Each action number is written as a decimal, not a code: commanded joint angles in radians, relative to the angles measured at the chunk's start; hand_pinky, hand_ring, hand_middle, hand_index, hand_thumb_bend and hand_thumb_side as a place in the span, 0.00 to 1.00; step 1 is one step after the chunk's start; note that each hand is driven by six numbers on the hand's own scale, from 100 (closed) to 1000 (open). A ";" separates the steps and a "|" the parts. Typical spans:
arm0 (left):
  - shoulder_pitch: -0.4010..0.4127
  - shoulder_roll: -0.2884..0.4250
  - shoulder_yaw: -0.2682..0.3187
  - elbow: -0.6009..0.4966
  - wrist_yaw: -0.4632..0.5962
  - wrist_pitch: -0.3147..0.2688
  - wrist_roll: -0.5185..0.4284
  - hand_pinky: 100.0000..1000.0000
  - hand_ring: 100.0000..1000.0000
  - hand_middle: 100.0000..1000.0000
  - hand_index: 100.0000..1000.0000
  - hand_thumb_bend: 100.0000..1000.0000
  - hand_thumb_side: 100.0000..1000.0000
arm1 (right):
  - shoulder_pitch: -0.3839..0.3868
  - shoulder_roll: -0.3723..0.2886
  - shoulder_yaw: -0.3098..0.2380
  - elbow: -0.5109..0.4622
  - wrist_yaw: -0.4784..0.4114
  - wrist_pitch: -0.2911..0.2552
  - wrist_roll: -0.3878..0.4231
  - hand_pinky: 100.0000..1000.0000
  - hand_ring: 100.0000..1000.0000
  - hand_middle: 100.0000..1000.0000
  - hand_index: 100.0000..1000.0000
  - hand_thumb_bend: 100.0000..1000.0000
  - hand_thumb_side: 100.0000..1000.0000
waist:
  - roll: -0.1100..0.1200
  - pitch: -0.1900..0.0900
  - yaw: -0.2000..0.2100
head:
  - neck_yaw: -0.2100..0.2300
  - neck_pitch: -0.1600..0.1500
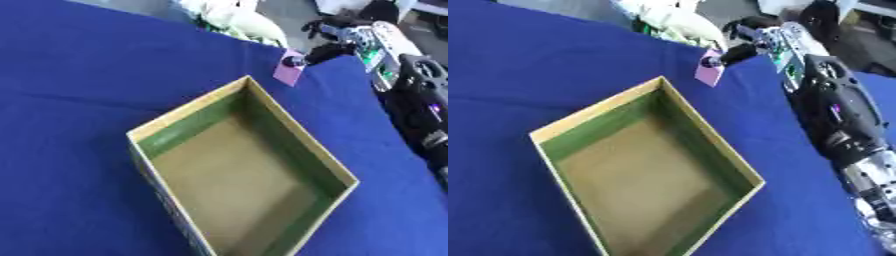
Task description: Pick up objects on the table and place them in the box.
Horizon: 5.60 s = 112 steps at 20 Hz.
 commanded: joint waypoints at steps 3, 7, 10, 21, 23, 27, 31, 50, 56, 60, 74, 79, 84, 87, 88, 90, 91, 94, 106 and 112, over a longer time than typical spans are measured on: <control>-0.008 0.022 0.000 -0.019 -0.006 -0.002 -0.006 0.94 0.84 1.00 0.64 0.00 0.98 | -0.014 -0.039 -0.014 -0.003 0.010 0.009 -0.003 1.00 0.97 0.83 1.00 0.50 0.69 | 0.008 -0.018 0.002 | -0.001 -0.016; -0.007 0.021 -0.001 -0.019 -0.008 0.000 -0.008 0.94 0.84 1.00 0.64 0.00 0.98 | -0.011 -0.042 -0.016 0.002 0.013 0.011 -0.004 1.00 0.97 0.83 1.00 0.50 0.69 | 0.007 -0.017 -0.001 | 0.000 -0.019; -0.007 0.021 -0.001 -0.019 -0.008 0.000 -0.011 0.94 0.84 1.00 0.64 0.00 0.98 | -0.009 -0.043 -0.019 0.008 0.014 0.009 -0.006 1.00 0.97 0.83 1.00 0.50 0.69 | 0.008 -0.016 0.001 | 0.000 -0.019; -0.007 0.019 -0.003 -0.019 -0.009 0.000 -0.018 0.94 0.84 1.00 0.64 0.00 0.98 | 0.002 -0.041 -0.022 0.024 0.011 0.001 -0.009 1.00 0.97 0.82 1.00 0.49 0.69 | 0.009 -0.013 0.003 | 0.000 -0.019; -0.007 0.019 -0.003 -0.019 -0.010 0.001 -0.019 0.94 0.84 1.00 0.64 0.00 0.98 | 0.003 -0.041 -0.023 0.026 0.009 0.002 -0.010 1.00 0.97 0.82 1.00 0.49 0.69 | 0.008 -0.011 0.001 | -0.003 -0.018; -0.008 0.019 -0.004 -0.019 -0.010 0.000 -0.021 0.94 0.84 1.00 0.64 0.00 0.98 | 0.004 -0.038 -0.023 0.027 0.006 0.004 -0.014 1.00 0.97 0.82 1.00 0.48 0.70 | 0.008 -0.008 0.004 | -0.008 -0.014; -0.009 0.019 -0.005 -0.019 -0.011 0.000 -0.023 0.94 0.84 1.00 0.64 0.00 0.98 | 0.002 -0.036 -0.024 0.026 0.002 0.010 -0.022 1.00 0.97 0.81 0.99 0.46 0.71 | 0.007 -0.006 0.006 | -0.009 -0.015; -0.012 0.018 -0.006 -0.019 -0.014 0.001 -0.043 0.95 0.84 1.00 0.64 0.00 0.98 | 0.013 -0.034 -0.021 0.018 -0.049 0.027 -0.090 0.97 0.87 0.51 0.69 0.02 0.59 | 0.007 -0.005 0.002 | -0.006 -0.014; -0.012 0.018 -0.007 -0.019 -0.014 0.003 -0.050 0.95 0.84 1.00 0.64 0.00 0.98 | 0.013 -0.040 -0.019 0.010 -0.067 0.035 -0.103 0.95 0.84 0.49 0.67 0.00 0.57 | 0.007 -0.009 0.001 | 0.000 -0.009; -0.012 0.018 -0.007 -0.019 -0.014 0.003 -0.056 0.95 0.84 1.00 0.64 0.00 0.97 | 0.013 -0.044 -0.019 0.003 -0.095 0.043 -0.106 0.89 0.81 0.48 0.66 0.00 0.51 | 0.009 -0.014 0.002 | 0.008 -0.002; -0.005 0.020 -0.005 -0.019 -0.006 0.009 -0.068 0.95 0.84 1.00 0.64 0.00 0.96 | 0.022 -0.082 -0.019 -0.076 -0.199 0.064 -0.125 0.73 0.76 0.45 0.64 0.00 0.53 | 0.025 -0.049 -0.023 | 0.022 0.043; 0.003 0.021 -0.002 -0.019 -0.006 0.010 -0.069 0.95 0.84 1.00 0.64 0.00 0.95 | 0.039 -0.108 -0.011 -0.187 -0.209 0.066 -0.148 0.67 0.74 0.46 0.62 0.00 0.51 | 0.040 -0.059 -0.045 | 0.025 0.056; 0.017 0.022 0.003 -0.019 -0.008 0.010 -0.066 0.95 0.84 1.00 0.64 0.00 0.94 | 0.074 -0.123 0.038 -0.443 -0.138 0.039 -0.162 0.77 0.73 0.45 0.62 0.00 0.53 | 0.060 -0.068 -0.067 | 0.018 0.070; 0.029 0.023 0.012 -0.019 -0.011 0.013 -0.053 0.94 0.84 1.00 0.64 0.00 0.94 | 0.096 -0.100 0.068 -0.615 -0.065 0.026 -0.146 0.84 0.74 0.45 0.63 0.00 0.55 | 0.075 -0.075 -0.083 | 0.019 0.080; 0.034 0.024 0.017 -0.019 -0.012 0.015 -0.047 0.94 0.84 1.00 0.64 0.00 0.93 | 0.102 -0.086 0.081 -0.670 -0.043 0.020 -0.136 0.85 0.74 0.45 0.63 0.00 0.55 | 0.082 -0.080 -0.090 | 0.024 0.086; 0.041 0.025 0.025 -0.019 -0.014 0.017 -0.034 0.94 0.84 1.00 0.64 0.00 0.92 | 0.109 -0.058 0.097 -0.755 -0.004 0.016 -0.118 0.85 0.74 0.45 0.63 0.00 0.56 | 0.093 -0.087 -0.104 | 0.038 0.094; 0.045 0.026 0.030 -0.019 -0.015 0.018 -0.025 0.94 0.84 1.00 0.64 0.00 0.92 | 0.112 -0.042 0.104 -0.791 0.008 0.014 -0.110 0.83 0.73 0.45 0.63 0.00 0.56 | 0.098 -0.092 -0.110 | 0.047 0.099; 0.056 0.030 0.045 -0.019 -0.018 0.021 0.000 0.94 0.84 1.00 0.64 0.00 0.91 | 0.128 0.016 0.120 -0.880 0.011 0.008 -0.087 0.75 0.73 0.45 0.63 0.00 0.56 | 0.111 -0.106 -0.132 | 0.078 0.110; 0.064 0.033 0.056 -0.019 -0.015 0.026 0.019 0.94 0.84 1.00 0.64 0.00 0.89 | 0.204 0.186 0.173 -0.980 -0.045 0.005 -0.006 0.59 0.72 0.45 0.61 0.00 0.57 | 0.133 -0.137 -0.173 | 0.145 0.148; 0.062 0.033 0.062 -0.019 -0.017 0.025 0.025 0.94 0.84 1.00 0.64 0.00 0.89 | 0.262 0.244 0.220 -0.938 -0.053 -0.013 0.034 0.57 0.72 0.45 0.61 0.00 0.57 | 0.129 -0.135 -0.167 | 0.157 0.151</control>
